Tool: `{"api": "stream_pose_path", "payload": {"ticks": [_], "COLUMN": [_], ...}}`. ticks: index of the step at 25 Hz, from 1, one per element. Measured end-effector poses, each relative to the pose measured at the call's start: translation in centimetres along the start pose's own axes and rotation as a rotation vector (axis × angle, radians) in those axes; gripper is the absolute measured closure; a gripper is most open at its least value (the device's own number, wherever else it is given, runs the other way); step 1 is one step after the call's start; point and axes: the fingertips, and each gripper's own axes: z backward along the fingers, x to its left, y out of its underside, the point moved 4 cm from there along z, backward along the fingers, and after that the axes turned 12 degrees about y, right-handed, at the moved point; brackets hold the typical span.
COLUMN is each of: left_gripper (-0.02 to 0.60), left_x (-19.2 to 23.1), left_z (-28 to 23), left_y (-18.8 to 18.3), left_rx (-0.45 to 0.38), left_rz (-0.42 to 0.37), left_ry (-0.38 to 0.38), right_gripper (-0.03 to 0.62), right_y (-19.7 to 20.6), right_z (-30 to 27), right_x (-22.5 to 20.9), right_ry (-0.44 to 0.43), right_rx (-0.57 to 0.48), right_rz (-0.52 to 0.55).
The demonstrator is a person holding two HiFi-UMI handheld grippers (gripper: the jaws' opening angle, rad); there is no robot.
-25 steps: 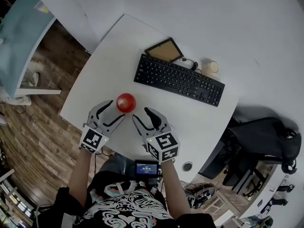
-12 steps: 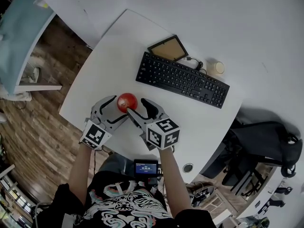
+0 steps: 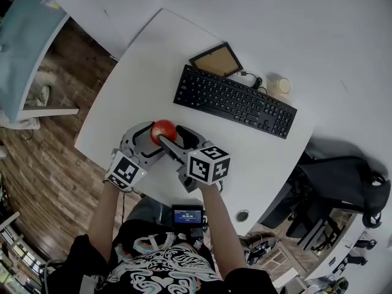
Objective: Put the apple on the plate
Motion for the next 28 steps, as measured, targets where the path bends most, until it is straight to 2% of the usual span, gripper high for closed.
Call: {"api": "stream_pose_path", "payload": {"ticks": [7, 14, 24, 28], "left_gripper": [0.249, 0.249, 0.249, 0.250], "left_x": [-0.4, -1.3, -3.6, -5.0], "left_z": [-0.4, -0.8, -0.9, -1.3], "left_y": [-0.1, -0.5, -3.2, -4.1], "left_rx": [0.010, -0.005, -0.020, -0.052], "left_rz": [-0.024, -0.069, -0.232, -0.255], "left_ry": [0.010, 0.003, 0.019, 0.032], "right_gripper": [0.299, 0.295, 0.282, 0.276], "right_y": [0.2, 0.2, 0.2, 0.5], "right_z": [0.3, 1.2, 4.4, 6.1], "right_x": [-0.5, -0.5, -0.3, -0.5], "right_ry": [-0.024, -0.002, -0.026, -0.016], "right_rx": [0.018, 0.007, -0.064, -0.097], "right_rz": [-0.025, -0.037, -0.101, -0.116]}}
